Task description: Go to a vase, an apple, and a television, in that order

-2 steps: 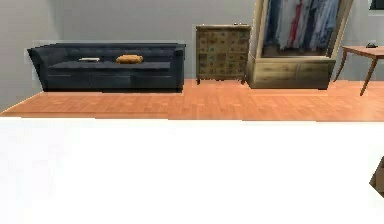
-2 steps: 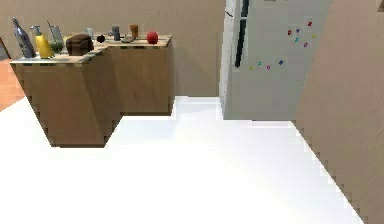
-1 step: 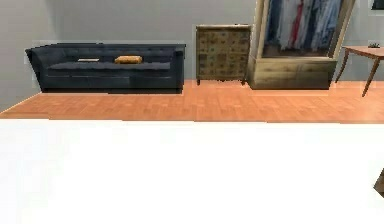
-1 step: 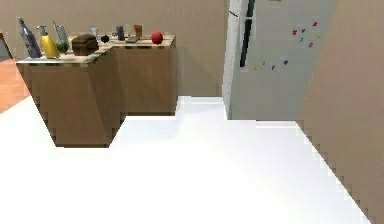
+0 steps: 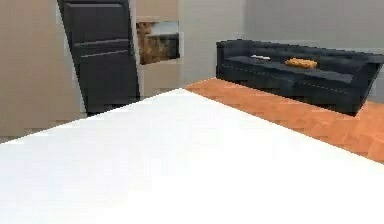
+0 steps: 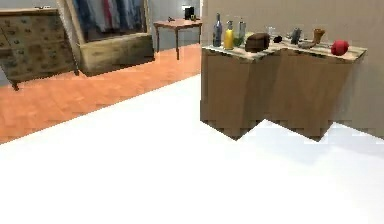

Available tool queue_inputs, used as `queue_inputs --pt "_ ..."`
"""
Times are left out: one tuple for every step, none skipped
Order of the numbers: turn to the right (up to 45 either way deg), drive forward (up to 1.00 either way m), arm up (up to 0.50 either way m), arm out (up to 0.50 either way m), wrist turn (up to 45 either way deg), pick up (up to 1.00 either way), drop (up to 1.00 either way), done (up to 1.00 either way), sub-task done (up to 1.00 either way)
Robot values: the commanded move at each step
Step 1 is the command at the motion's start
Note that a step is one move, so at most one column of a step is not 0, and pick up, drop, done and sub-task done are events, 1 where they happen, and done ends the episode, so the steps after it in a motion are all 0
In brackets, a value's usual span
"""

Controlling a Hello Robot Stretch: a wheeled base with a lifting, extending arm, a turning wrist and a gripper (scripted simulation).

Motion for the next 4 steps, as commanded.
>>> queue_inputs --pt "-33.0 0.00 0.00 0.00 0.0 0.00 0.00 0.00 0.00" --pt "0.0 0.95 0.00 0.00 0.0 0.00 0.00 0.00 0.00" --pt "-12.0 0.00 0.00 0.00 0.0 0.00 0.00 0.00 0.00" --pt "0.0 0.65 0.00 0.00 0.0 0.00 0.00 0.00 0.00"
